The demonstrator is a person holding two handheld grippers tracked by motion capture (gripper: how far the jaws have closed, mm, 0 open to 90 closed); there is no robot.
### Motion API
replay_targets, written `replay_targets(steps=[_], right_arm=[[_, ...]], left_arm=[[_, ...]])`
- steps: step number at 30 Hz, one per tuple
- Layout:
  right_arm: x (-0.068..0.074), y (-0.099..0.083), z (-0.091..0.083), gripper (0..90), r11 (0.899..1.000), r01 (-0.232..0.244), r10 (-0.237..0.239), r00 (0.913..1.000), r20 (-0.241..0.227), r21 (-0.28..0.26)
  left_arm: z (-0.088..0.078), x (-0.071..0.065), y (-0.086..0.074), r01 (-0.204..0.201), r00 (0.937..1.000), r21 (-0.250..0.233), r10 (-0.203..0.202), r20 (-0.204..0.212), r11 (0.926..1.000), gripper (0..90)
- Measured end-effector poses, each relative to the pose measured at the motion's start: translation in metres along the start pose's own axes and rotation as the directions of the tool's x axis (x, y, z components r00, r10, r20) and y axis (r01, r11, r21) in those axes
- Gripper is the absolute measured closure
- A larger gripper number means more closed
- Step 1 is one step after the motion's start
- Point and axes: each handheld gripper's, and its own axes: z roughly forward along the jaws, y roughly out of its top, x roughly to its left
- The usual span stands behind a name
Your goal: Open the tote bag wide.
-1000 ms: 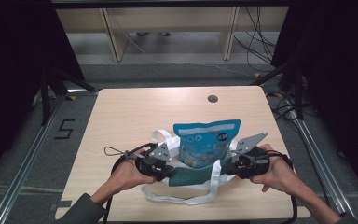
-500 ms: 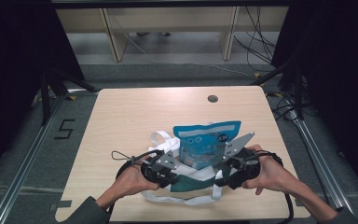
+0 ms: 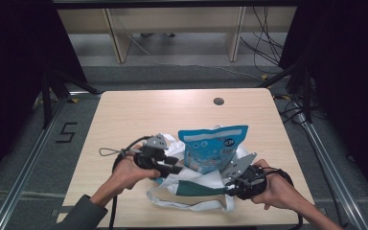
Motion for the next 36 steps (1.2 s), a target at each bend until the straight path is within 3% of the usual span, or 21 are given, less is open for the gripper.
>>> replay_targets(steps=[2,4,6,7,10,11,12,14,15,17,19,22,23,25,27,29,32,33,34,35,36], right_arm=[[0.002,0.0,0.0,75.2,1.0,-0.02,0.02,0.9998,0.003,0.011],[0.002,0.0,0.001,75.1,1.0,-0.019,0.019,0.9998,0.007,0.011],[0.001,-0.001,0.001,75.1,1.0,-0.014,0.014,0.9999,0.005,-0.002],[0.002,-0.002,0.0,75.1,1.0,-0.028,0.028,0.9995,0.011,-0.004],[0.004,-0.005,0.001,75.1,0.999,-0.03,0.03,0.9994,0.016,-0.012],[0.004,-0.007,0.004,75.2,1.0,-0.009,0.01,0.9997,0.021,-0.025],[0.004,-0.007,0.004,75.2,1.0,-0.009,0.01,0.9997,0.021,-0.025],[0.006,-0.012,0.009,75.8,0.999,-0.019,0.02,0.9993,0.032,-0.034],[0.009,-0.019,0.016,76.6,0.999,-0.045,0.046,0.998,0.042,-0.027],[0.009,-0.022,0.021,76.8,0.999,-0.033,0.034,0.9988,0.034,-0.03],[0.011,-0.027,0.029,77.5,0.998,-0.055,0.056,0.9983,0.019,-0.024],[0.014,-0.029,0.042,78.3,0.999,-0.037,0.037,0.9978,0.055,-0.003],[0.013,-0.029,0.048,78.6,1.0,-0.007,0.007,0.9985,0.055,-0.002],[0.012,-0.028,0.054,78.9,1.0,-0.015,0.013,0.9967,0.08,0.017],[0.008,-0.033,0.067,79.1,0.999,-0.036,0.035,0.996,0.082,0.008],[0.007,-0.035,0.066,79.0,0.998,-0.058,0.058,0.9957,0.073,-0.008],[0.008,-0.034,0.063,78.2,0.998,-0.067,0.067,0.9956,0.065,-0.007],[0.008,-0.032,0.051,75.4,0.994,-0.096,0.099,0.9943,0.042,-0.052],[0.008,-0.032,0.051,75.4,0.994,-0.096,0.099,0.9943,0.042,-0.052],[0.007,-0.029,0.027,68.2,0.977,-0.146,0.146,0.9892,-0.011,-0.154],[0.007,-0.029,0.027,68.2,0.977,-0.146,0.146,0.9892,-0.011,-0.154]], left_arm=[[0.0,0.011,0.006,-0.02,0.9981,0.067,0.024,-0.057,0.9976,60.7],[0.008,0.021,0.012,-0.04,0.9942,0.136,0.053,-0.093,0.9899,58.6],[0.023,0.028,0.015,-0.032,0.9925,0.169,0.052,-0.111,0.9851,55.1],[0.033,0.033,0.017,-0.048,0.9869,0.198,0.077,-0.142,0.979,53.3],[0.056,0.044,0.017,-0.064,0.9863,0.246,0.099,-0.132,0.9671,62.9],[0.061,0.047,0.017,-0.053,0.9873,0.244,0.087,-0.132,0.9683,77.1],[0.065,0.051,0.017,-0.072,0.9829,0.251,0.112,-0.147,0.9653,77.1],[0.07,0.064,0.018,-0.033,0.9864,0.231,0.069,-0.15,0.9724,85.2],[0.071,0.068,0.018,-0.019,0.9871,0.219,0.053,-0.151,0.9756,86.1],[0.073,0.078,0.022,-0.007,0.987,0.191,0.038,-0.156,0.9816,86.3],[0.077,0.086,0.026,0.003,0.9857,0.177,0.027,-0.167,0.9842,86.5],[0.079,0.102,0.03,0.035,0.9828,0.145,-0.007,-0.185,0.9888,86.6],[0.081,0.107,0.03,0.059,0.9823,0.127,-0.035,-0.184,0.9901,86.6],[0.088,0.118,0.027,0.086,0.9807,0.12,-0.063,-0.185,0.989,86.6],[0.099,0.126,0.019,0.134,0.9803,0.133,-0.111,-0.163,0.982,86.3],[0.105,0.129,0.015,0.158,0.9782,0.13,-0.137,-0.156,0.979,85.9],[0.097,0.124,0.018,0.138,0.9816,0.133,-0.117,-0.151,0.9816,81.3],[0.092,0.122,0.019,0.133,0.9817,0.139,-0.111,-0.154,0.9813,75.9],[0.087,0.119,0.02,0.141,0.9797,0.126,-0.12,-0.161,0.9819,75.9],[0.08,0.116,0.021,0.146,0.9798,0.124,-0.126,-0.155,0.9814,66.3],[0.076,0.113,0.021,0.145,0.9805,0.124,-0.125,-0.151,0.9817,66.3]])
